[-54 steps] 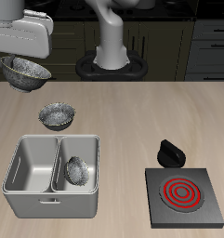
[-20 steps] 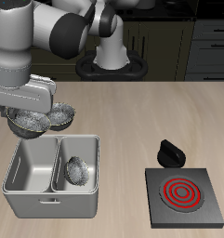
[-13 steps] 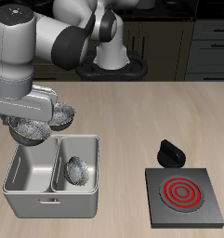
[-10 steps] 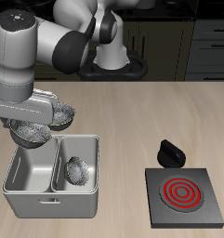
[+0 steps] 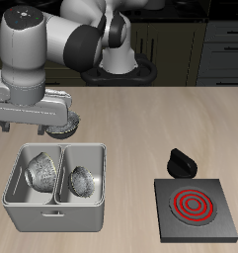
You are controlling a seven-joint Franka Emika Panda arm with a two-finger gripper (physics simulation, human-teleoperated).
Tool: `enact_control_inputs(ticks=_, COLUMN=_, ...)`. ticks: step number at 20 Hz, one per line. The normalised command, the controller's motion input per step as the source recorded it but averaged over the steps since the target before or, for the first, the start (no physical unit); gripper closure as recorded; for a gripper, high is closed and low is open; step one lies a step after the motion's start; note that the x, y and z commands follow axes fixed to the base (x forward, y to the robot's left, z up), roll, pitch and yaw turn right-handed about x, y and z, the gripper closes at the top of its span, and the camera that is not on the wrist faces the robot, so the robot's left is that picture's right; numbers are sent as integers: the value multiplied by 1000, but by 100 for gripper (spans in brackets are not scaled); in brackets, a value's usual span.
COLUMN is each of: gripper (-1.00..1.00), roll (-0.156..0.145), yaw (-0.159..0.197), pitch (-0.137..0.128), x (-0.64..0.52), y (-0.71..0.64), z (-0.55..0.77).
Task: Place the smallest bowl in the left side of the drainer and the medium bowl in the right side
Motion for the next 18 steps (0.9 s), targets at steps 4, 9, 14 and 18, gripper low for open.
enact_control_inputs(ticks=4, gripper=-100, roll=7, yaw=-7, pitch=-26, x=-94, y=39, z=203)
enact_control_inputs(ticks=9, gripper=-100, roll=-20, yaw=2, pitch=-31, x=-76, y=2, z=181)
enact_control_inputs(ticks=14, gripper=-100, roll=-9, yaw=-12, pitch=-2, x=-29, y=-73, z=42)
enact_control_inputs(ticks=18, gripper=-100, roll=-52, yaw=-38, pitch=-22, x=-87, y=-201, z=67)
